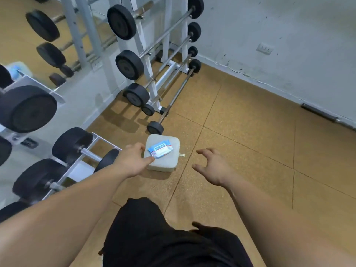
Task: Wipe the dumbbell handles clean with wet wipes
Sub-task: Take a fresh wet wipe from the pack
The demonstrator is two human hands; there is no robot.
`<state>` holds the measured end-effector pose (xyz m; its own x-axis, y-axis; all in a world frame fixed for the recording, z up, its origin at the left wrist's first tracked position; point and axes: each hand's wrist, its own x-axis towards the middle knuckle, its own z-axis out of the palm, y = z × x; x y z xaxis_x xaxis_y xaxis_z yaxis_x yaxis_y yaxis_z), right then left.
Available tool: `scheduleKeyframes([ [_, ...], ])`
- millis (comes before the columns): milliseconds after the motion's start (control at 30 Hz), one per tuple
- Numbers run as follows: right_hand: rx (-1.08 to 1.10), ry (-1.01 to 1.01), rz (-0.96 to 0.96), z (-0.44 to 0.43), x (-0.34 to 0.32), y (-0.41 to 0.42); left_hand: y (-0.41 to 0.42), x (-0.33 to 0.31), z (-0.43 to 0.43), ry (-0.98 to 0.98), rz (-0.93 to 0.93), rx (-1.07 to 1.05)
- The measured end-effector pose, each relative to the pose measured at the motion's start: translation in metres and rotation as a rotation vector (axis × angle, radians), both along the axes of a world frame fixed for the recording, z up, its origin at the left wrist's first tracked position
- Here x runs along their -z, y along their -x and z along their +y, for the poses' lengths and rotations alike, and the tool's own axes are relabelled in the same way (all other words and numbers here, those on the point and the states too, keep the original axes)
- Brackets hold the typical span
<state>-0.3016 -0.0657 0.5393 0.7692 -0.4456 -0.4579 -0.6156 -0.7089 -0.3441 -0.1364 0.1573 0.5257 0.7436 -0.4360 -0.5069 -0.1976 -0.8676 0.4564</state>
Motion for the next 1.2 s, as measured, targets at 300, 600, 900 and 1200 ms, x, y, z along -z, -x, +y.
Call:
scheduleKeyframes([
  [300, -0.304, -0.035, 0.099, -0.139, 0.09, -0.163, -0.106, 0.061, -0.103, -0.038, 0.105, -0.229],
  [600, -0.664, -0.193, 0.148, -0.217, 0.218, -0.297, -0.111, 0.181, -0.171, -0.015, 0.201, -0.754],
  [900, -0.832, -0.254, 0.065, -0.221, 0.44, -0.307, -0.097, 0.414, -0.185, -0.127, 0.253, -0.712],
  [1200, -1.038, -0.333, -0.232, -0.185, 0.586, -0.325, -0.124, 0.589, -0.159, 0.026, -0.248, -0.404],
])
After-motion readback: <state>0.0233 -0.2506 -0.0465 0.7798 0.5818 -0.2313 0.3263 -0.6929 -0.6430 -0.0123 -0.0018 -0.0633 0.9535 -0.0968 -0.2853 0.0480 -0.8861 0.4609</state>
